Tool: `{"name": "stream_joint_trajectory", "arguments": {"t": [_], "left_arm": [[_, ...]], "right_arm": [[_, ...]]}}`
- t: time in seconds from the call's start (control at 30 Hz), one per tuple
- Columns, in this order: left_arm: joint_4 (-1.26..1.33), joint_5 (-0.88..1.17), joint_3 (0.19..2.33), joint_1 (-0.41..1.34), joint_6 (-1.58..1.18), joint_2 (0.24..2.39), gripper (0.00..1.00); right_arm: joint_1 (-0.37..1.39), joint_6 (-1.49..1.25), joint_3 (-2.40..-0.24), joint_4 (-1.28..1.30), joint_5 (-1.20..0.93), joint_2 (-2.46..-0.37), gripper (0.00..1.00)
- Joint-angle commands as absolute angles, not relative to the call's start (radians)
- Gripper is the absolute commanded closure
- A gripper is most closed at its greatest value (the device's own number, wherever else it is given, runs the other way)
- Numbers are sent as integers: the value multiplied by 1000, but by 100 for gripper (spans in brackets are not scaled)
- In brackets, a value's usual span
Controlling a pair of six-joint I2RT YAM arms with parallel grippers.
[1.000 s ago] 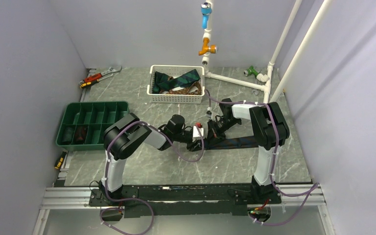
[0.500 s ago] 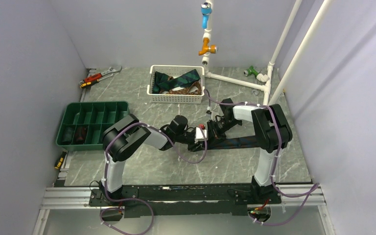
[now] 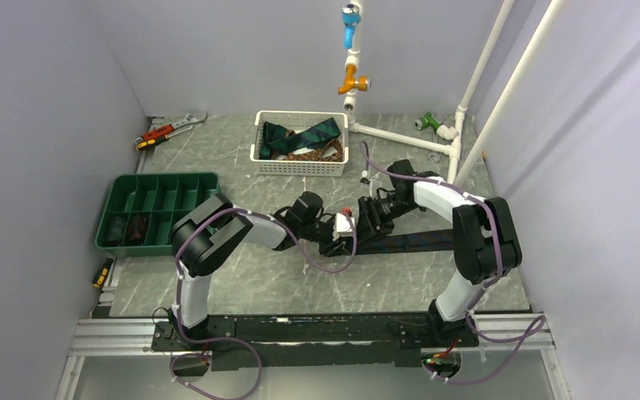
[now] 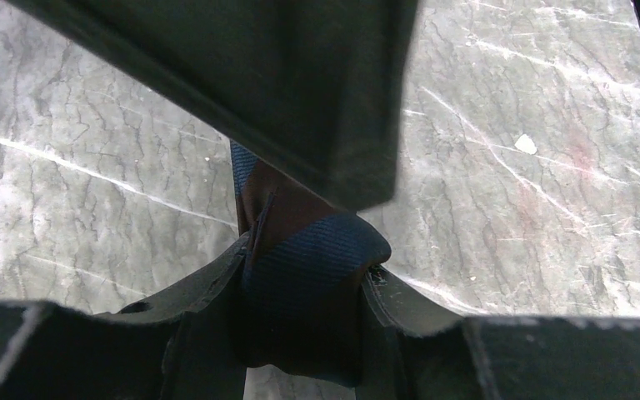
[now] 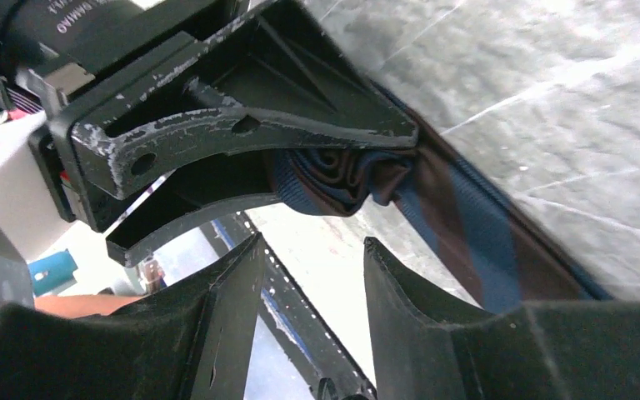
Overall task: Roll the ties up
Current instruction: Roll the tie at the center of the board.
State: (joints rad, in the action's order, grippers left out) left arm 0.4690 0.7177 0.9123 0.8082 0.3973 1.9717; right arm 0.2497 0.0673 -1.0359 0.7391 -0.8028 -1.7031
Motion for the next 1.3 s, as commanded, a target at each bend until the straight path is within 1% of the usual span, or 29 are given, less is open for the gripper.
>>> {"name": "stream_joint_trajectory", "arguments": {"t": [0.0,0.17,0.27,0.37,0.4,0.43,0.47,0.5,0.57,0.6,0.67,0.8,0.9,0.93,0.97,1.0,1.07,1.1,1.2,1.27], "left_arm": [[169,640,868,790,343,2046,78],[174,651,867,788,320,2041,77],[177,652,864,788,325,2036,76],[173,648,863,788,338,2035,75],[171,646,864,788,344,2034,75],[170,647,864,788,350,2035,75],[171,648,862,788,354,2034,75],[174,646,861,788,357,2035,75],[168,645,866,788,361,2038,74],[168,646,867,788,363,2038,74],[173,648,866,788,362,2038,74],[172,648,871,788,362,2038,73],[173,650,868,788,362,2037,73],[177,650,866,788,361,2039,73],[178,650,863,788,361,2037,73],[177,648,864,788,360,2039,73],[179,648,862,788,360,2038,71],[181,649,863,788,359,2036,68],[197,654,862,787,361,2031,51],[206,645,867,787,374,2027,45]], "right_arm": [[268,6,-998,688,-881,-1700,50],[276,2,-1013,666,-835,-1779,51],[275,-33,-1041,641,-820,-1812,52],[273,-44,-1058,625,-833,-1823,57],[273,-44,-1061,626,-837,-1827,61],[270,-43,-1068,628,-841,-1833,69],[268,-40,-1072,631,-851,-1835,71],[261,-38,-1076,632,-861,-1835,70],[250,-37,-1081,632,-883,-1831,64],[249,-34,-1083,634,-888,-1829,62],[248,-26,-1084,639,-904,-1830,60],[249,-39,-1078,620,-930,-1837,54],[249,-46,-1068,597,-930,-1836,54],[247,-44,-1065,592,-935,-1838,55],[246,-43,-1061,588,-939,-1842,59],[247,-40,-1059,585,-935,-1846,65],[248,-36,-1060,588,-904,-1861,83],[248,-26,-1063,599,-875,-1874,99],[248,23,-1084,642,-786,-1922,100],[249,45,-1093,660,-735,-1940,100]]}}
